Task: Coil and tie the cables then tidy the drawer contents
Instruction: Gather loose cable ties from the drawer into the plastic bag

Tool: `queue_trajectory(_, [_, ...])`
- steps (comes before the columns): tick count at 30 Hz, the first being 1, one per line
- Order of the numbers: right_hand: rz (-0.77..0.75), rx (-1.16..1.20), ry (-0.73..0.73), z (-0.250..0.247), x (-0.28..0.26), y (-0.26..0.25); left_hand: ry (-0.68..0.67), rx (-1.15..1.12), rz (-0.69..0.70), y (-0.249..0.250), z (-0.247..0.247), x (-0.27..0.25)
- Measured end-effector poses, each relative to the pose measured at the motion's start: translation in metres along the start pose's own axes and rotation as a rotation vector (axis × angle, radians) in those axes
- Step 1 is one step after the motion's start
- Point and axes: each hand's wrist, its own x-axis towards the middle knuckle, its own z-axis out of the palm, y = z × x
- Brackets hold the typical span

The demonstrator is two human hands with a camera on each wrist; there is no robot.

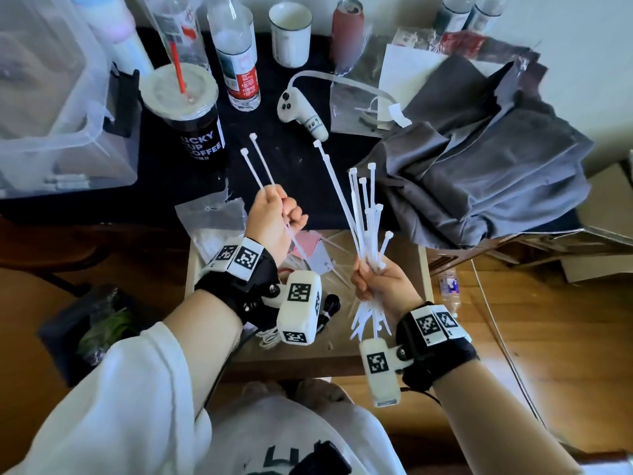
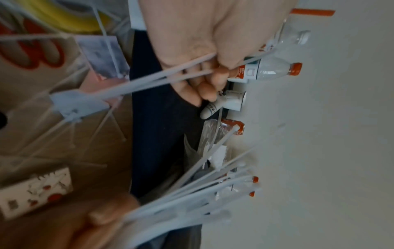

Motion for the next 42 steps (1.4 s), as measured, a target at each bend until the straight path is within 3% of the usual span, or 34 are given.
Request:
queue_trajectory(6, [-0.012, -0.033, -0.076, 0.016, 0.009, 0.001, -0.305, 0.136, -0.085, -0.006, -0.003, -0.017])
queue_trajectory(8, [-0.011, -0.062, -0.09, 0.019, 0.011, 0.002, -0.349, 0.187, -0.073, -0.009, -0.003, -0.018])
queue_trajectory(17, [0.03, -0.127, -0.083, 0.026, 0.017, 0.006, -0.16, 0.093, 0.016, -0.009, -0.014, -0.005])
queue_trajectory(22, [0.038, -0.08, -0.061, 0.022, 0.016, 0.007, -0.035, 0.18, 0.026, 0.006, -0.022, 0.013])
queue_trajectory(28, [0.01, -0.011, -0.027, 0.023, 0.019, -0.002, -0.058, 0.235, 0.013, 0.001, -0.026, 0.013])
queue_trajectory(33, [0.005, -0.061, -0.028, 0.026, 0.025, -0.003, -0.161, 0.212, -0.055, -0.011, -0.015, 0.001])
queue_trajectory(37, [0.0, -0.1, -0.024, 0.028, 0.026, 0.0, -0.25, 0.336, -0.092, -0.009, -0.011, -0.009])
queue_trajectory(42, [-0.008, -0.144, 0.025, 0.028, 0.024, 0.0, -0.119, 0.343, -0.078, -0.005, -0.015, -0.003])
